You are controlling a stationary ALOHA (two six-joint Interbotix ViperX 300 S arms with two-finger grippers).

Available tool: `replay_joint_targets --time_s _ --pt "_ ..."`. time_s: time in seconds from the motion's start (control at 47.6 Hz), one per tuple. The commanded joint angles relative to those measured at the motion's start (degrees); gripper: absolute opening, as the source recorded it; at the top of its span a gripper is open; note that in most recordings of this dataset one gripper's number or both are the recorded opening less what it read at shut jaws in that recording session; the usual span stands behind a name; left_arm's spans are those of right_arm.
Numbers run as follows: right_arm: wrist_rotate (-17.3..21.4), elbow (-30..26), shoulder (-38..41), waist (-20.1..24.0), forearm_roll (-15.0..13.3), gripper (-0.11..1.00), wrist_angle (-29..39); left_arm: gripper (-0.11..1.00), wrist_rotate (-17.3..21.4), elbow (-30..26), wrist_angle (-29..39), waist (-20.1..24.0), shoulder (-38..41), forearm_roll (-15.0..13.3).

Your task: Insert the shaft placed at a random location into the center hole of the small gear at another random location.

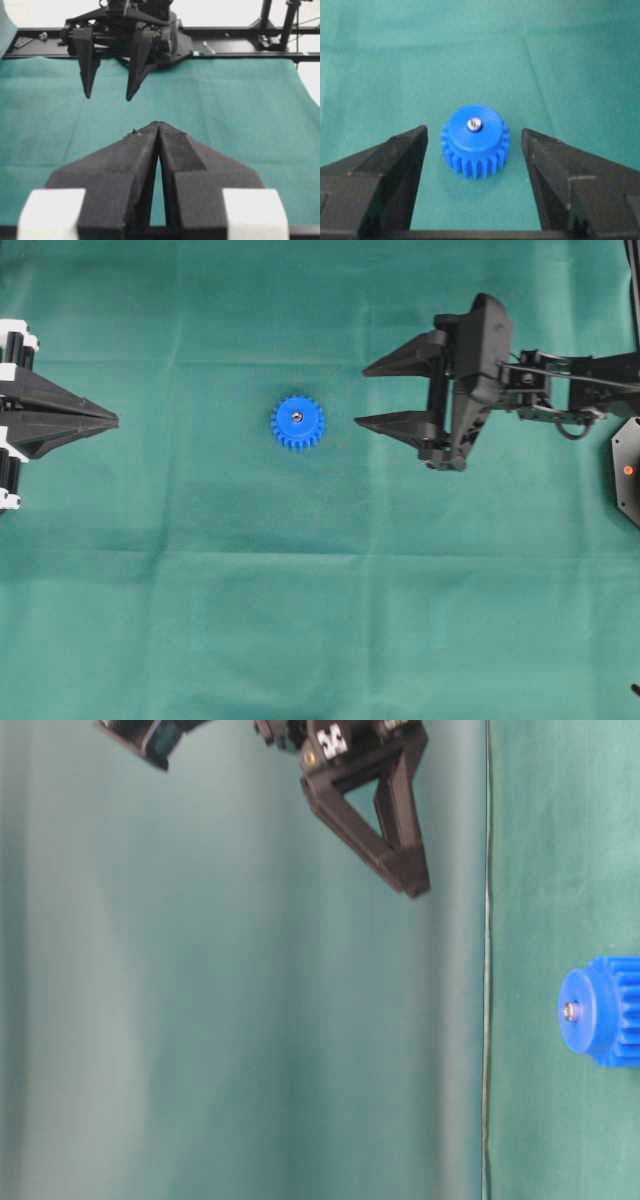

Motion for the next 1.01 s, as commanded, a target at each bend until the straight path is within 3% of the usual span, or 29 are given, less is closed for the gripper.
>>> replay_joint_targets --time_s 0.0,0.988 --pt "-0.1 0.3 -2.2 0.0 0.1 0.74 -0.2 0.0 -0.1 -1.0 -0.3 0.2 0.4 0.1" --pt "-0.1 1.1 -3.2 0.1 0.1 0.74 -0.5 0.0 -0.1 -1.0 -0.3 0.2 0.3 0.1"
